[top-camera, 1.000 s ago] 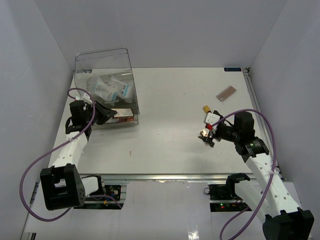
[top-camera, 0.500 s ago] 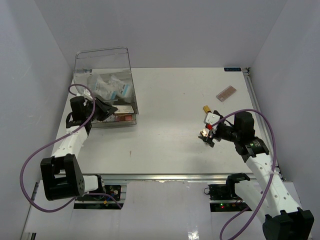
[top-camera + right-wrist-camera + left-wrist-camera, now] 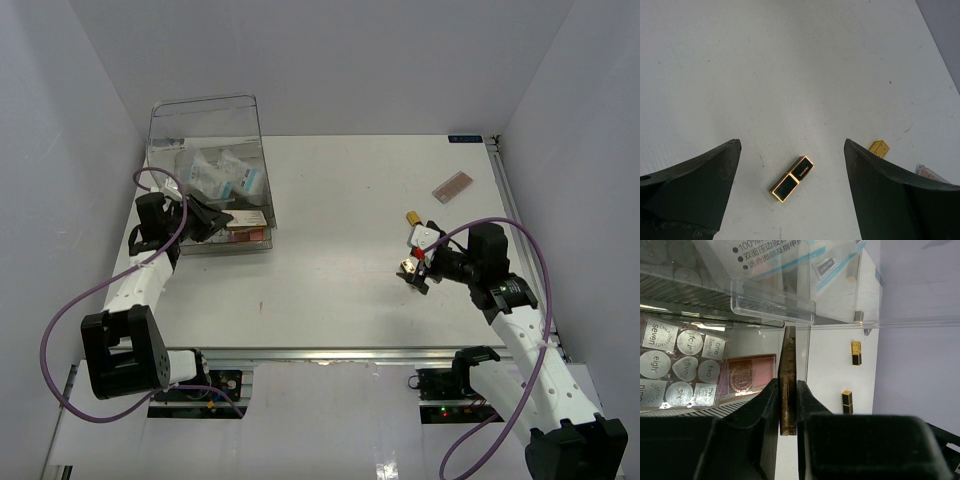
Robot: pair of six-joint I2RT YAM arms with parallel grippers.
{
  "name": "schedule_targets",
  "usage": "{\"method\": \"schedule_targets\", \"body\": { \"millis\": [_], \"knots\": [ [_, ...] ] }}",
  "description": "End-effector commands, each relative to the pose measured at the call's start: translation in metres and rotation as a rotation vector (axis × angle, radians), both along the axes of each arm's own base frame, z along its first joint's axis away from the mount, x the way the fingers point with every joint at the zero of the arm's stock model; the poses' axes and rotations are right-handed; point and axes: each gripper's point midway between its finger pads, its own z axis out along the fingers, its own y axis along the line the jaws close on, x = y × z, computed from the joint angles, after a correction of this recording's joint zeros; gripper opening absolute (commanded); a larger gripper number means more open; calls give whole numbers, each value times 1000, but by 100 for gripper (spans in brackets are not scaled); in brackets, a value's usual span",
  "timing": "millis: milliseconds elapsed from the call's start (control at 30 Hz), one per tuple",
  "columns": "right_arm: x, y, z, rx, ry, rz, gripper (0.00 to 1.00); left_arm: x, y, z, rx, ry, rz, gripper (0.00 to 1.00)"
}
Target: Organize the makeup
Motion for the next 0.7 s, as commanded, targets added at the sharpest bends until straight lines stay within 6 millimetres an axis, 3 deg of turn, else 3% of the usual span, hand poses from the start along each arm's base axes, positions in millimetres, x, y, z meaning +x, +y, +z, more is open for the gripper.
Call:
{"method": "schedule_targets", "body": {
  "millis": [0, 367, 500, 667],
  "knots": [
    [0, 2, 4, 12, -18, 17, 90, -7, -4, 12, 19, -50, -65, 0],
    [0, 2, 4, 14, -19, 18, 90, 3, -3, -4, 20, -1, -104, 4],
    [0, 2, 3, 13, -16, 18, 90, 7, 1, -7, 48, 10, -106, 13],
    [1, 2, 3, 13, -14, 16, 90, 12, 8, -11, 100, 25, -89, 32]
  ]
}}
